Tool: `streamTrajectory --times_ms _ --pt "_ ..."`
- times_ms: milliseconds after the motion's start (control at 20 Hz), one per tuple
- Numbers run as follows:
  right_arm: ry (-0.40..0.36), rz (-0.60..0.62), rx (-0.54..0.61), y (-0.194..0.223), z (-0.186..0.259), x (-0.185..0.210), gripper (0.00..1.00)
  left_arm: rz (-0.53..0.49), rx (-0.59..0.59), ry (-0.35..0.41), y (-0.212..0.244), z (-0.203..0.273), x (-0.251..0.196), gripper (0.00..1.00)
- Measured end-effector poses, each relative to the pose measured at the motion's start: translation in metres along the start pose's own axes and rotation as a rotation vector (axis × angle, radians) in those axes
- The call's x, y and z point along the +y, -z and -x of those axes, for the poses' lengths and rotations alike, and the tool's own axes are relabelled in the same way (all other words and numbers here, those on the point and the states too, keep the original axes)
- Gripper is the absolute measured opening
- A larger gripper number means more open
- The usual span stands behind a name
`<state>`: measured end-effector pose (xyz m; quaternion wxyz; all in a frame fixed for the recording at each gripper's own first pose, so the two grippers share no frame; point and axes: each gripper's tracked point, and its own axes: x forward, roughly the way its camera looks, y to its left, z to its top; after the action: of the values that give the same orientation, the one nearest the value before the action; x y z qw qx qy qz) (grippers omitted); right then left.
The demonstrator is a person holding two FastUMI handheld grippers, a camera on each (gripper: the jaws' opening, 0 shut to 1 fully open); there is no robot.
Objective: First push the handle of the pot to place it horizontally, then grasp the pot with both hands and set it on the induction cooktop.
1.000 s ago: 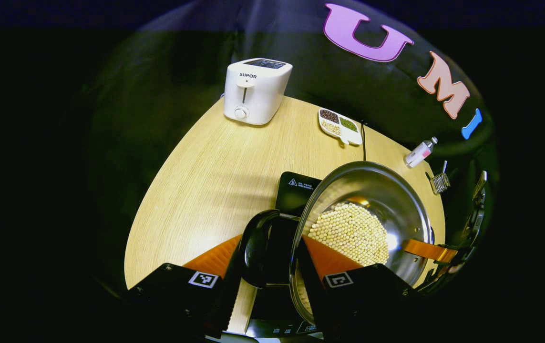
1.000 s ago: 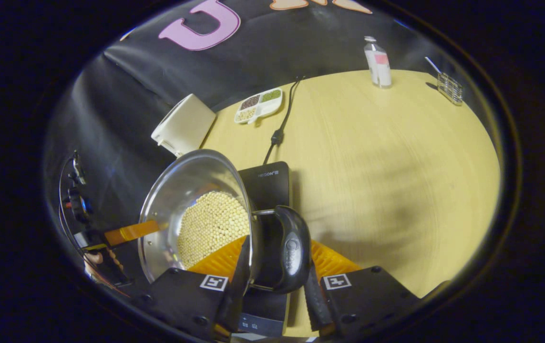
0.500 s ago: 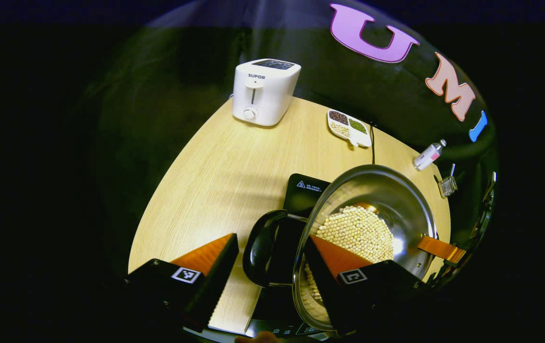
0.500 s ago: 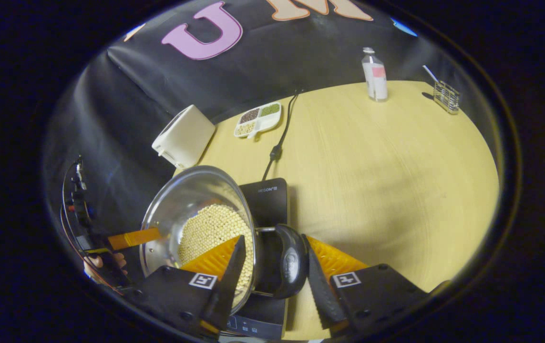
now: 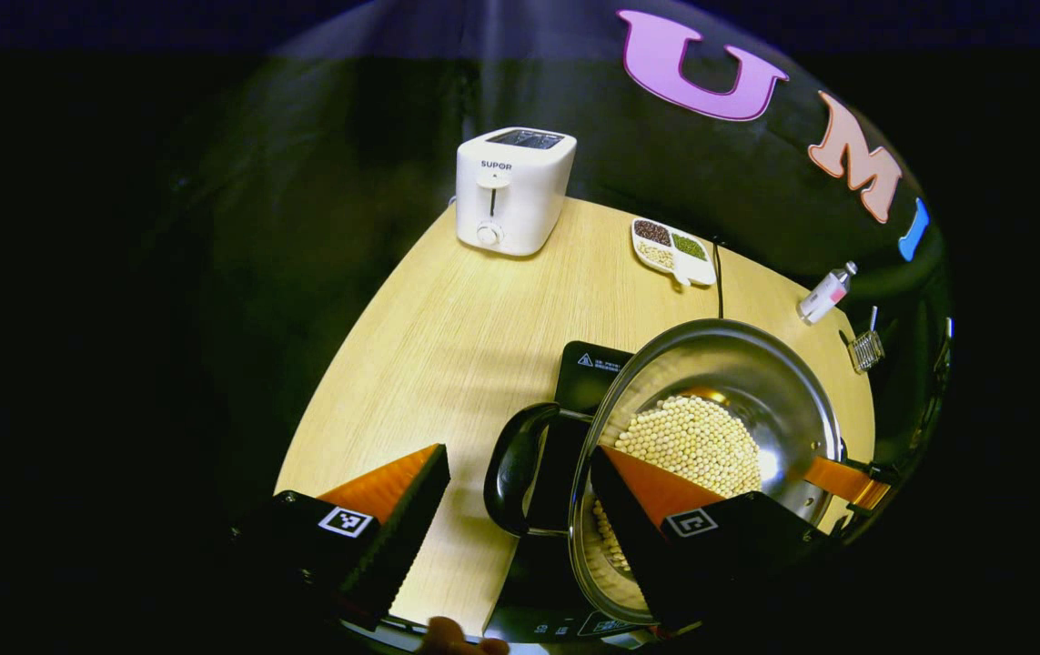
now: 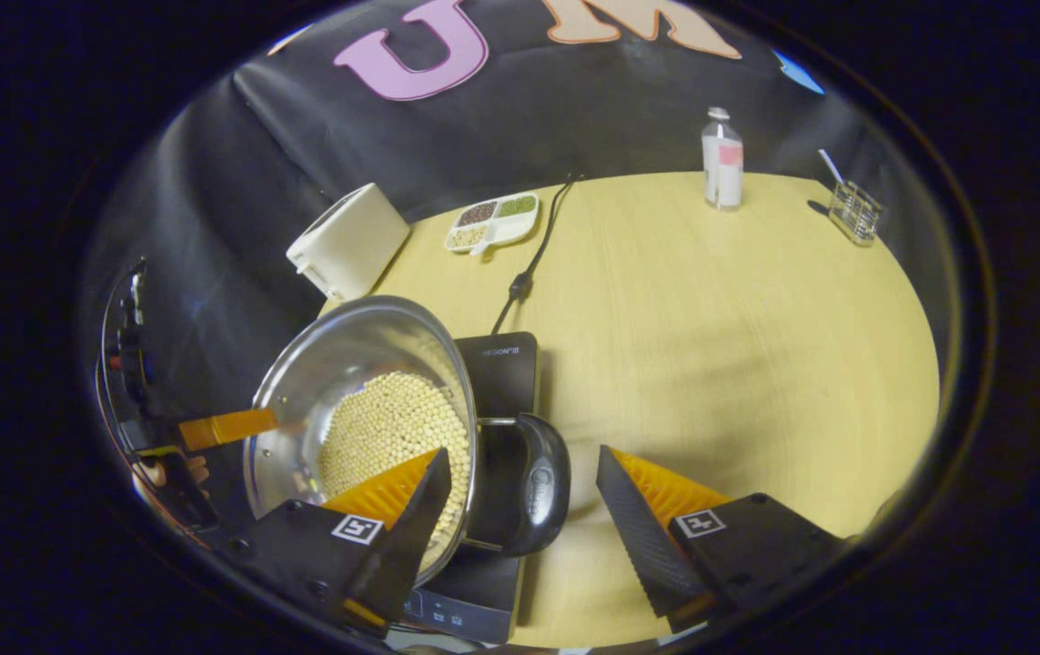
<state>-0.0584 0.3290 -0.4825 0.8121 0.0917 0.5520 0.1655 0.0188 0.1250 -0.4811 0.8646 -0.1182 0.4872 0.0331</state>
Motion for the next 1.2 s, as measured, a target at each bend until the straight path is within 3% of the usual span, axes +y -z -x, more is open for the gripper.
streamTrajectory --times_ms 50,250,500,550,600,650,1000,1200 --pt "-0.003 0.001 -0.008 -0.001 0.002 0.002 0.93 -0.015 -0.023 -0.011 -0.003 0.003 0.000 1.00" --pt "0.006 0.020 -0.052 -0.008 0.012 0.000 0.93 -0.046 -0.095 -0.050 -0.019 0.014 0.006 1.00" --pt "0.012 0.052 -0.123 -0.017 0.031 -0.006 0.94 -0.035 -0.166 -0.034 -0.022 0.040 -0.006 0.98" --pt "0.011 0.054 -0.139 -0.020 0.035 -0.008 1.00 -0.037 -0.176 -0.037 -0.023 0.042 -0.007 0.98" --pt "0.011 0.058 -0.152 -0.022 0.040 -0.010 0.94 -0.039 -0.188 -0.041 -0.024 0.046 -0.009 0.98" --pt "0.010 0.063 -0.162 -0.023 0.044 -0.013 0.94 -0.037 -0.194 -0.046 -0.023 0.049 -0.011 0.98" --pt "0.030 0.126 -0.241 -0.037 0.076 -0.056 0.94 -0.054 -0.281 -0.089 -0.024 0.080 -0.048 0.98" --pt "0.057 0.164 -0.328 -0.061 0.108 -0.097 0.93 -0.061 -0.344 -0.104 -0.031 0.106 -0.090 0.98"
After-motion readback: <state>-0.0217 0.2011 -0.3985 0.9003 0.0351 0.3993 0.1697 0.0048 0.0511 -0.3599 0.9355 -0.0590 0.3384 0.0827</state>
